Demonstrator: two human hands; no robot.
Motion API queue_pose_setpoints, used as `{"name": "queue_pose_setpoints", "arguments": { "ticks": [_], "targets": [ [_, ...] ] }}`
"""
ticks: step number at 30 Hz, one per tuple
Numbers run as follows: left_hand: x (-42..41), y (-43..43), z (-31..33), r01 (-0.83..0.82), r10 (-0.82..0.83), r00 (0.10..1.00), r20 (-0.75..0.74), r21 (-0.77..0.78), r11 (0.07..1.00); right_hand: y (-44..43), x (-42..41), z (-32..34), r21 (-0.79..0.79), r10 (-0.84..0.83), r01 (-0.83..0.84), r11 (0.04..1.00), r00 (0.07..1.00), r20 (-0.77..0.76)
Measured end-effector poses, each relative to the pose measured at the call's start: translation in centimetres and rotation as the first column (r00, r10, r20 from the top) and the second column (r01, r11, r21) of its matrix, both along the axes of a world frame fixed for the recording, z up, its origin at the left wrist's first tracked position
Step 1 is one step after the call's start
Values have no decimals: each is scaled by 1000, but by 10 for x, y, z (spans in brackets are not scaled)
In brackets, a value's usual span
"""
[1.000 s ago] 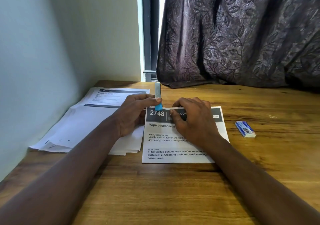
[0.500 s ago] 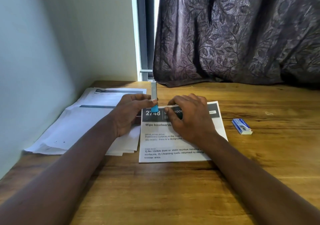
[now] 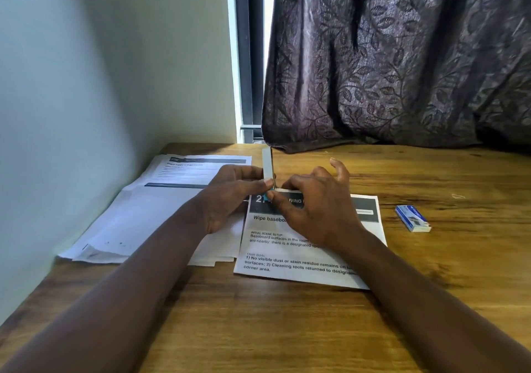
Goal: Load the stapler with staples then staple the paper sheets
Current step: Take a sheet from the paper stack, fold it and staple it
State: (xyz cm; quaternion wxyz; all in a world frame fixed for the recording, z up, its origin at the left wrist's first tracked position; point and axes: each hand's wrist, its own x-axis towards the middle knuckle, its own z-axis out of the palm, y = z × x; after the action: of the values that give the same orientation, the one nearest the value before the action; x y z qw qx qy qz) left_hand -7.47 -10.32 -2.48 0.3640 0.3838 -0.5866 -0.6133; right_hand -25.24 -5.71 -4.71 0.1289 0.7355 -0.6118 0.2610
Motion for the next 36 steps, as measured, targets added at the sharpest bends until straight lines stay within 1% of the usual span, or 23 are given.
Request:
{"name": "queue_pose_setpoints", "arguments": {
  "ticks": [2,8,11,13,15,19,20,21,22,23,24,25,26,27,28,30,32,34,35,36],
  "targets": [
    [-1,1,1,-7,7,1000,1,-5,1000,-2,-1,-2,12,19,-20,1000,999,43],
    [-3,4,-1,-18,18,1000,-1,-25,1000,-4,-2,-6,7,45,-46,999,995,85],
    [-1,3,0,-6,6,1000,-25,4,1000,-4,-1,-7,-11,91,-90,996,984,152],
    [-1,4,0,-10,13,997,-82,29,1000,-4,-1,-9,-2,134,-137,991,968,214],
    [-1,5,-2,-46,50,990,-134,34,998,-5,-2,-10,3,156,-163,987,954,255],
    [-1,0,-4,-194,194,970,-147,18,981,-6,-5,-11,30,165,-179,983,952,259],
    [1,-2,-4,-240,235,962,-135,-23,970,-6,-5,-11,33,168,-182,983,951,260],
    [4,-5,-3,-287,276,955,-105,-113,951,-6,-4,-11,32,170,-184,982,951,259],
    [7,-9,-4,-323,324,945,-41,-260,910,-6,-4,-10,26,172,-184,983,951,256],
    [11,-13,-5,-331,393,918,50,-446,831,-6,-4,-10,18,173,-184,983,952,253],
    [15,-16,-5,-296,482,863,150,-622,725,-6,-4,-10,11,173,-181,983,953,247],
    [18,-17,-5,-228,577,781,238,-752,618,-6,-4,-10,7,172,-179,984,955,241],
    [21,-17,-4,-157,657,692,298,-827,540,-6,-4,-10,6,172,-178,984,957,235],
    [24,-16,-4,-108,710,618,338,-858,502,-6,-4,-10,6,173,-180,984,957,232],
    [26,-16,-4,-86,737,560,378,-858,506,-6,-4,-10,4,176,-182,983,957,229],
    [29,-17,-5,-65,753,437,492,-818,572,-5,-4,-10,-9,184,-187,982,957,223],
    [31,-21,-7,-1,735,322,597,-776,631,-5,-4,-10,-26,191,-190,981,958,215],
    [32,-23,-8,21,715,273,643,-748,664,-4,-4,-9,-40,196,-191,981,959,207],
    [32,-22,-9,21,725,261,638,-754,656,-3,-5,-9,-47,197,-191,980,958,207],
    [31,-20,-10,17,752,259,606,-781,624,-2,-5,-8,-55,197,-190,980,958,209]
  ]
}}
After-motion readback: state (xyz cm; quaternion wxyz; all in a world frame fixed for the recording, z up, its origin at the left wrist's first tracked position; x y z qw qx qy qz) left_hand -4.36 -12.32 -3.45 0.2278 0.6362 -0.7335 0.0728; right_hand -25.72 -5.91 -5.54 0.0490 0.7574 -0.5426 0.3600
